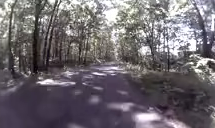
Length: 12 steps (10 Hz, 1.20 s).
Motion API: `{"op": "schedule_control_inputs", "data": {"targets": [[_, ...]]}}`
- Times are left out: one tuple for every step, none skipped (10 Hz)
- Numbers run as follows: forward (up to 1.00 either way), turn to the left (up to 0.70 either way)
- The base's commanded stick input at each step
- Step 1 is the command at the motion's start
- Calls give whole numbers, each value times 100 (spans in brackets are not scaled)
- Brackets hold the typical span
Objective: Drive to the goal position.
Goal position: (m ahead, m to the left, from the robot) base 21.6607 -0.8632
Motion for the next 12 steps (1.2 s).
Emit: {"op": "schedule_control_inputs", "data": {"targets": [[45, 0], [45, 0], [45, 0], [45, 0], [45, 0], [45, 0], [45, 0], [45, 0], [45, 0], [45, 0], [45, 0], [45, 0]]}}
